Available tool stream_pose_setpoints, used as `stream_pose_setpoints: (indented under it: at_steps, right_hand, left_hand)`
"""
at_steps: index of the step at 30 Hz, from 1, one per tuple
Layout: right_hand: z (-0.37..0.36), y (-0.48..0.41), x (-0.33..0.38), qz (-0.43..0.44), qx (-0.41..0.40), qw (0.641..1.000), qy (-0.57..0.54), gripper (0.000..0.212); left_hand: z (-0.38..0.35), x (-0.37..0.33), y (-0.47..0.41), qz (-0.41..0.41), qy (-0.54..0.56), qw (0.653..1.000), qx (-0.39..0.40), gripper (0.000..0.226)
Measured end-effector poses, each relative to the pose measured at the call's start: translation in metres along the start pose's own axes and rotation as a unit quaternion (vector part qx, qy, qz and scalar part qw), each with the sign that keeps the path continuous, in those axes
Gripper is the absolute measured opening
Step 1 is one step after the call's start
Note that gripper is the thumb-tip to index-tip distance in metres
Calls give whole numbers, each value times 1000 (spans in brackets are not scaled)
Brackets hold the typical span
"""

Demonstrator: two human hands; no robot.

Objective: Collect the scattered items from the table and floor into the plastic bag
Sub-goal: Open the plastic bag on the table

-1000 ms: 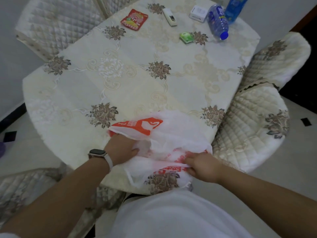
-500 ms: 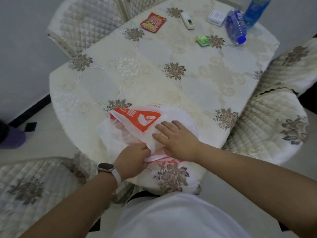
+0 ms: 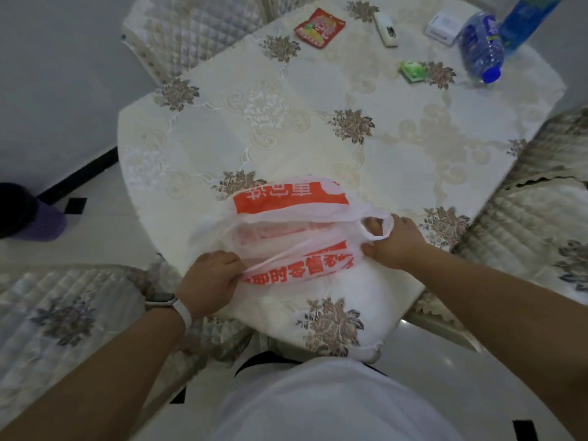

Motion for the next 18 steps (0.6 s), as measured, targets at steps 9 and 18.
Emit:
stream_pose_setpoints:
  at_steps: [9,18]
  right_hand:
    - [73,58,29,93,-211,964,-132,32]
    - [92,8,78,275,-301,907,103,57]
  left_hand:
    - [20,-31,-23,-81,9,996,-28,23]
    - [-11,-80,-46,39,3,992,123,71]
Point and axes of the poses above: each hand's wrist, its own y-axis away from the middle knuckle, its own z-axis out of the back of the hand, x = y × z, the point moved 4 cm from there along -y, towards the middle knuckle, and after that the axes turned 15 degrees about y, right-handed, at the moved point
